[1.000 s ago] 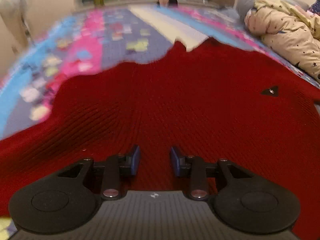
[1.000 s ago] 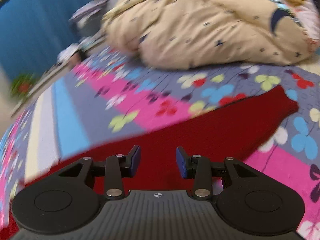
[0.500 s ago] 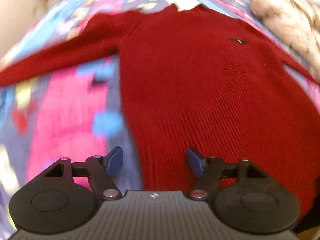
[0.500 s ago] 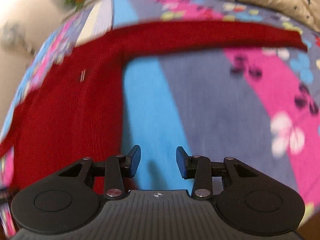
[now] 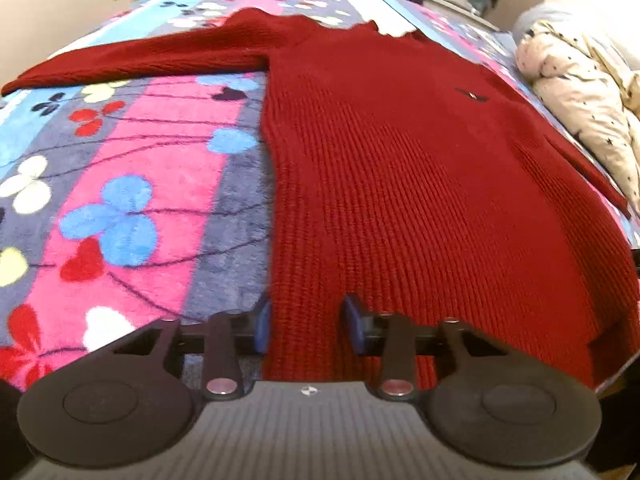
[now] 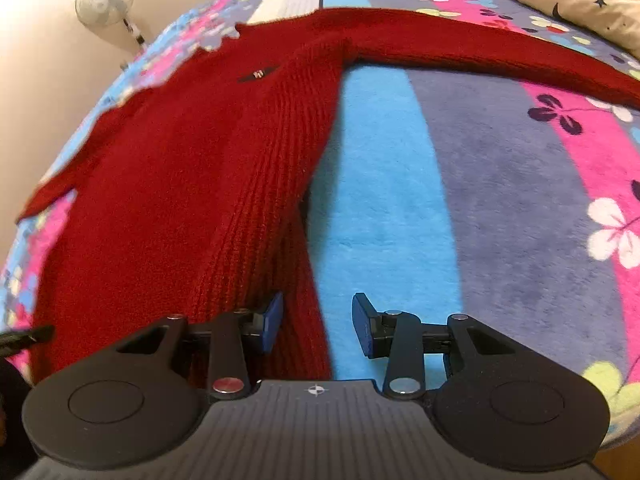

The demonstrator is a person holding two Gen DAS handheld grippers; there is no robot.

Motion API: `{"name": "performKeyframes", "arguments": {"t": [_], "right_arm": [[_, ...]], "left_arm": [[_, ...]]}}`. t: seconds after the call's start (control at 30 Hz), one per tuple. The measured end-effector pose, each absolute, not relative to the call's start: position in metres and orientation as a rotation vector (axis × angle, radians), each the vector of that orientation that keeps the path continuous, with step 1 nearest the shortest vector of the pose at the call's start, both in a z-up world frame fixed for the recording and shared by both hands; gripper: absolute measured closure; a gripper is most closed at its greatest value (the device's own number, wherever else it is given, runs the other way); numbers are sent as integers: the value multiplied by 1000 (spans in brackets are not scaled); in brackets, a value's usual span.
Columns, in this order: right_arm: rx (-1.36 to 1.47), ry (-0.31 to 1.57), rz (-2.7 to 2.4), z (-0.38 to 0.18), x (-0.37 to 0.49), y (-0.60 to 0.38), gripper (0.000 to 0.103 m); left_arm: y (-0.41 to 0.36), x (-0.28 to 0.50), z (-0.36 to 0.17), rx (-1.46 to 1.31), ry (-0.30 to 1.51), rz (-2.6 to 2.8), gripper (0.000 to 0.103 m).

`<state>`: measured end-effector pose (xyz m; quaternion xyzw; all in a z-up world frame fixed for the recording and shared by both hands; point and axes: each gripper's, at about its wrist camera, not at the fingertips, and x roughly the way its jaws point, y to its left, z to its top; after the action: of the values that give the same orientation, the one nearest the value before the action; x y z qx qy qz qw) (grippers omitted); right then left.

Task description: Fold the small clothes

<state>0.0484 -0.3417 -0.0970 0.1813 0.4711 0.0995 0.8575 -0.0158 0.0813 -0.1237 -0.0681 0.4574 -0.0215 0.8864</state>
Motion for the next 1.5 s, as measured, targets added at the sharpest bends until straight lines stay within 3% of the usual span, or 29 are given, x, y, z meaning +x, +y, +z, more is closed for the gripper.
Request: {"name": "performKeyframes", "arguments": {"t": [0.43, 0.5, 0.53, 0.6, 0.73, 0.77, 0.9, 1.0, 1.1, 1.17, 1.23, 1.3, 1.4, 1.43, 1.47, 1.5], "right_arm": [[383, 1045, 285, -115, 50, -334, 58], [353, 1033, 288, -113, 49, -332, 72], [353, 1020, 285, -110, 48, -334, 86], [388, 944, 221, -93, 42, -348, 88], [710, 593, -59, -41, -6, -434, 91], [702, 584, -122, -40, -16, -444, 97], [521, 894, -224, -77, 0, -424, 97], [433, 968, -243, -89, 5, -408, 95], [430, 884, -275, -76, 3, -407, 87], [412, 842, -308, -74, 4, -406, 61], [407, 881, -282, -84, 13, -404, 47], [402, 985, -232, -103, 23, -398, 47], [361, 1055, -196, -116, 26, -389, 57], [346, 1045, -184, -113, 25, -386, 76], [348, 1022, -173, -108, 22, -385, 95], [358, 979, -174, -100, 19, -387, 96]], "left_arm": [[90, -3, -127, -204, 954, -39, 66], [89, -3, -127, -190, 951, -38, 67], [88, -3, -127, -181, 948, -41, 76], [87, -5, -124, -172, 931, -57, 91], [92, -14, -108, -188, 839, -51, 92], [92, -16, -106, -192, 832, -51, 92], [85, -11, -114, -131, 905, -11, 92], [92, -8, -120, -179, 940, -2, 90], [98, -10, -118, -216, 918, 2, 81], [100, -10, -119, -234, 919, -3, 74], [97, -9, -121, -228, 934, -12, 74], [93, -7, -125, -208, 950, -15, 74], [90, -7, -125, -187, 953, -17, 77], [91, -8, -125, -187, 949, -17, 93], [92, -9, -122, -184, 935, -11, 92], [92, -11, -118, -179, 911, 2, 93]]}}
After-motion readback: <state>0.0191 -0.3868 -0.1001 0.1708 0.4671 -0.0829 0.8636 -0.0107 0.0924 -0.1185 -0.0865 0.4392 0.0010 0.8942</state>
